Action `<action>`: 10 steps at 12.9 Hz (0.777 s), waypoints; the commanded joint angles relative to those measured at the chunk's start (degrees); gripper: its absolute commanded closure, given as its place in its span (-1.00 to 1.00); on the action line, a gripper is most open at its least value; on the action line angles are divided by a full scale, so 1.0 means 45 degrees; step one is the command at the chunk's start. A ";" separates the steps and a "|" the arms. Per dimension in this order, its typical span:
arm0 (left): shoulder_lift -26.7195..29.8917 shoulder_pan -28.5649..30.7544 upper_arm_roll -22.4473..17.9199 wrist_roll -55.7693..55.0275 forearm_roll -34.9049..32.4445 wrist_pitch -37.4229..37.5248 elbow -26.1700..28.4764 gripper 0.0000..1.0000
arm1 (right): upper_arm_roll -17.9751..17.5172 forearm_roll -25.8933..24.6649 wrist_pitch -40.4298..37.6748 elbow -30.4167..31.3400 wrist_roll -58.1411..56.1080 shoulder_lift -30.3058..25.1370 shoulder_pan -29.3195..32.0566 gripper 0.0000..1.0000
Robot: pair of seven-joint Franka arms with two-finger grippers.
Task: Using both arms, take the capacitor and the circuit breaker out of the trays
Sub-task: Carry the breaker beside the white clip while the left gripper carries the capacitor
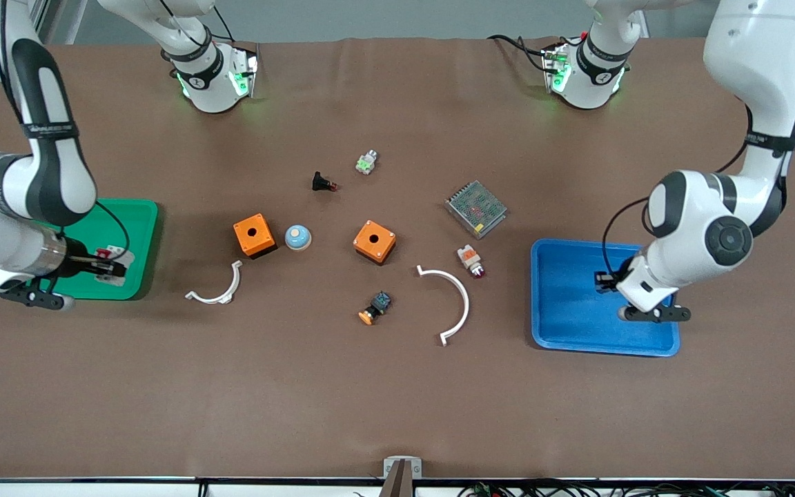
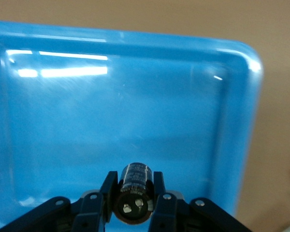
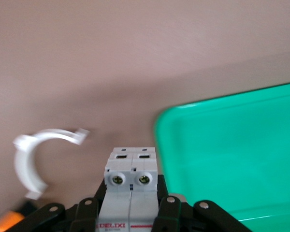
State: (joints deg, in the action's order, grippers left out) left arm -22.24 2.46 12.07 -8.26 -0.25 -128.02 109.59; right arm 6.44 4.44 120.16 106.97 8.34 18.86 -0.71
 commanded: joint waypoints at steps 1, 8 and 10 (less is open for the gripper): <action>0.1289 -0.0020 0.1491 -0.2198 -0.0160 0.0012 0.1563 0.97 | 0.0112 0.0962 -0.0043 -0.1440 0.2630 0.1292 -0.1614 0.90; 0.0434 -0.3217 0.3177 -0.9992 -0.0160 -0.0688 0.1448 1.00 | 0.0112 0.1258 0.2630 -0.2423 0.6522 0.4069 -0.4001 0.77; 0.0062 -0.4234 0.3177 -1.1867 -0.0160 -0.1041 0.1448 1.00 | 0.0112 0.1258 0.2634 -0.2423 0.6700 0.4129 -0.4042 0.35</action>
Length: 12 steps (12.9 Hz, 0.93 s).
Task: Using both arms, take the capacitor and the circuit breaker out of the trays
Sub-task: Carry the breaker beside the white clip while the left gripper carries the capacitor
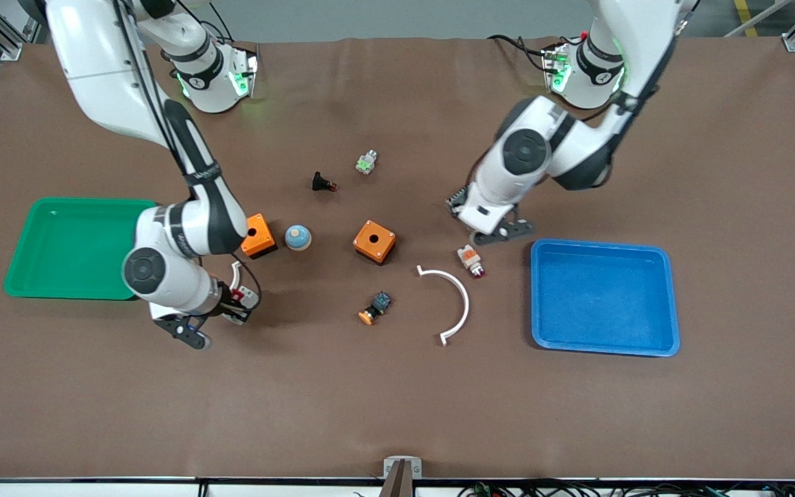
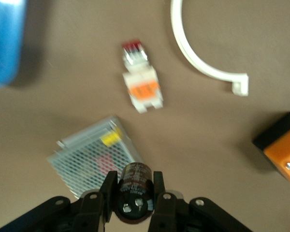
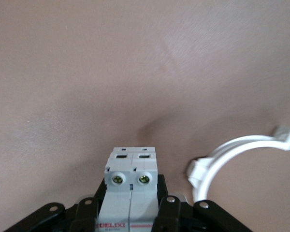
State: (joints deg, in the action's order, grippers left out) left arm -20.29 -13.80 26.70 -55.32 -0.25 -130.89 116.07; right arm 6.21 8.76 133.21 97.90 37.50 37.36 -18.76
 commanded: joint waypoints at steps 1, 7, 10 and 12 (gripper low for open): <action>-0.0587 -0.1088 -0.0074 -0.2153 -0.0159 -0.0618 0.0008 1.00 | 0.0162 0.0320 -0.0325 -0.0427 0.0222 -0.0002 0.0008 -0.12; -0.2305 -0.2459 -0.0093 -0.6627 -0.1855 -0.2532 -0.0089 0.99 | 0.0221 0.0202 -0.2740 -0.0544 -0.1874 -0.1657 0.1604 -1.00; -0.3009 -0.2713 -0.0113 -0.7861 -0.2366 -0.2593 -0.0576 0.86 | 0.0608 0.0300 -0.5046 -0.0525 -0.5960 -0.3668 0.2936 -1.00; -0.3225 -0.2714 -0.0113 -0.8059 -0.2502 -0.2593 -0.0675 0.22 | 0.1836 0.0300 -0.5888 -0.0525 -0.7506 -0.4782 0.2608 -1.00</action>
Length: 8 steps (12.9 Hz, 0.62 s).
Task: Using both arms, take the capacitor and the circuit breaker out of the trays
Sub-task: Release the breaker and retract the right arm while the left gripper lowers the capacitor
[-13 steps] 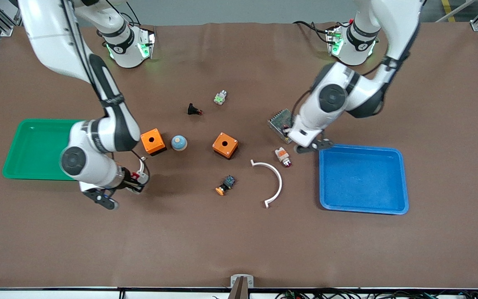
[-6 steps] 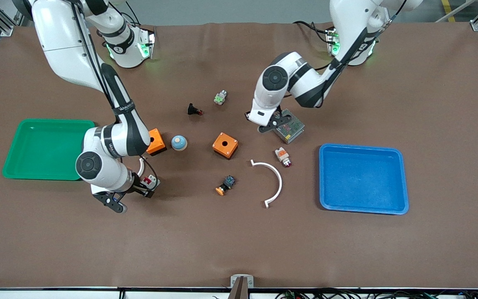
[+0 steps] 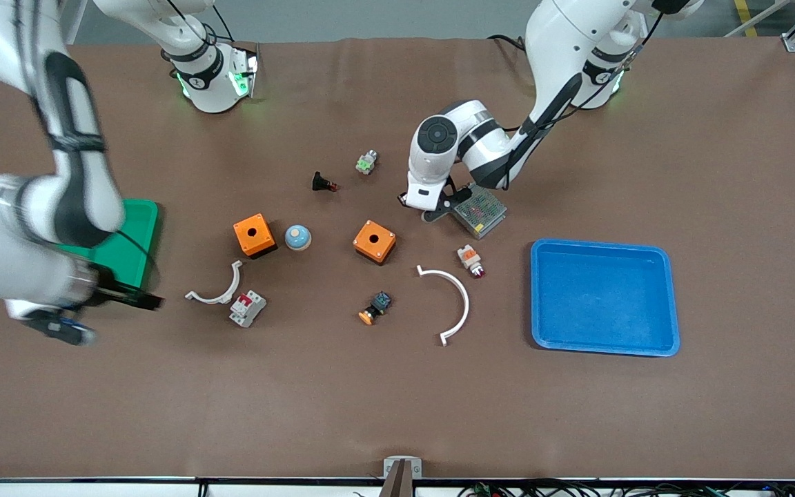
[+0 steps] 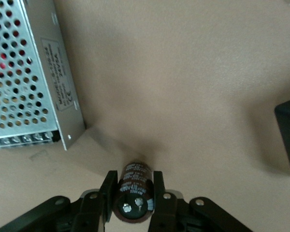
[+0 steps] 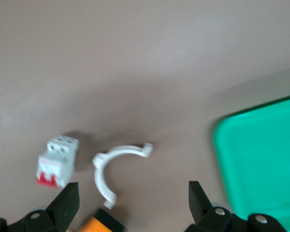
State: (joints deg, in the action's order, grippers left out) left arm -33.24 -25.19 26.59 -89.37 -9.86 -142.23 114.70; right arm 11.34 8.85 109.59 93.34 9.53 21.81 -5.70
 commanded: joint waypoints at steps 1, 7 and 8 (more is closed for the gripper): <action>-0.0405 -0.0202 -0.0089 -0.0511 -0.0541 -0.0074 -0.0372 -0.07 | 0.1205 0.0278 -0.0971 0.0488 -0.1935 -0.1852 -0.0394 -1.00; 0.1815 0.1042 -0.0187 -0.0240 -0.0640 0.2065 -0.1129 -1.00 | 0.0999 -0.0754 -0.2223 0.0566 -0.3016 -0.4354 0.0170 -1.00; 0.2246 0.1531 -0.0186 0.0381 -0.0853 0.3061 -0.1714 -1.00 | 0.0319 -0.0815 -0.2360 0.0528 -0.3035 -0.4416 0.0887 -1.00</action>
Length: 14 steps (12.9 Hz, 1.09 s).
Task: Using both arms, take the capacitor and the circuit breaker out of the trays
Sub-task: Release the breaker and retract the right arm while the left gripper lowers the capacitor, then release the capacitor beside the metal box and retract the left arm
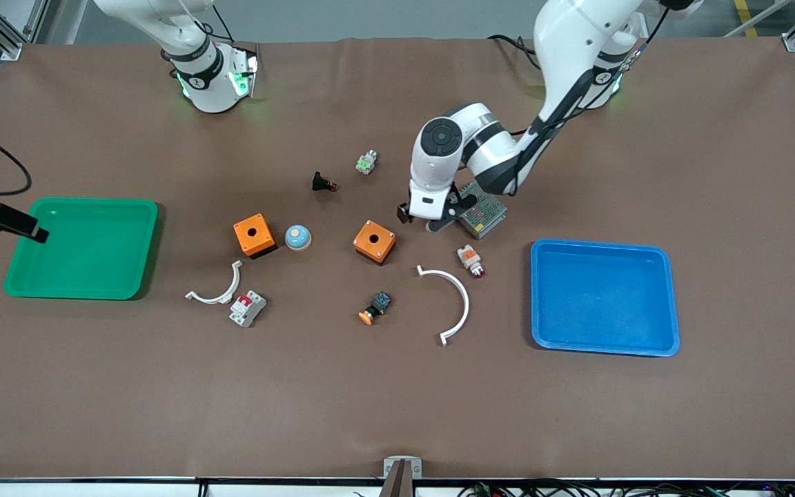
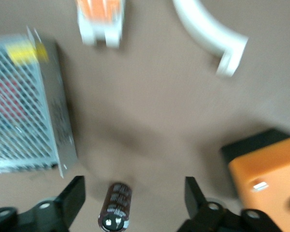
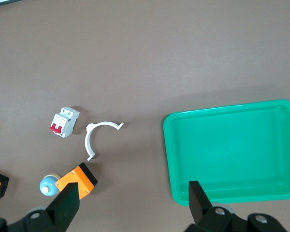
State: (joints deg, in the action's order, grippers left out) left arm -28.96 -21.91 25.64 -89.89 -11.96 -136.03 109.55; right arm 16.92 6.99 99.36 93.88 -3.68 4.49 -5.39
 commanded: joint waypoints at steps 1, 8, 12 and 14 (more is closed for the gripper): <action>0.1589 0.1444 0.0024 0.1509 -0.0506 0.2872 -0.1388 -1.00 | -0.1605 -0.0478 -0.0127 0.0253 -0.0120 -0.0549 0.1427 -1.00; 0.2681 0.5566 0.0043 1.0119 -0.0527 0.8075 -0.5556 -1.00 | -0.1964 -0.1690 -0.1457 -0.1546 0.1166 -0.0548 0.1179 -1.00; 0.4185 0.7813 0.0121 1.5122 -0.0176 0.8995 -0.5556 -1.00 | -0.1964 -0.1670 -0.1456 -0.1546 0.1208 -0.0607 0.1198 -1.00; 0.4773 0.8226 0.0063 1.5911 0.0408 0.9815 -0.5556 -1.00 | -0.1944 -0.1632 -0.1495 -0.1526 0.1188 -0.0646 0.1237 -1.00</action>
State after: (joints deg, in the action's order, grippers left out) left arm -10.48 13.68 25.31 -21.39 -12.07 -94.73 83.82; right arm 8.73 0.66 93.04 86.58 0.60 2.50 -0.43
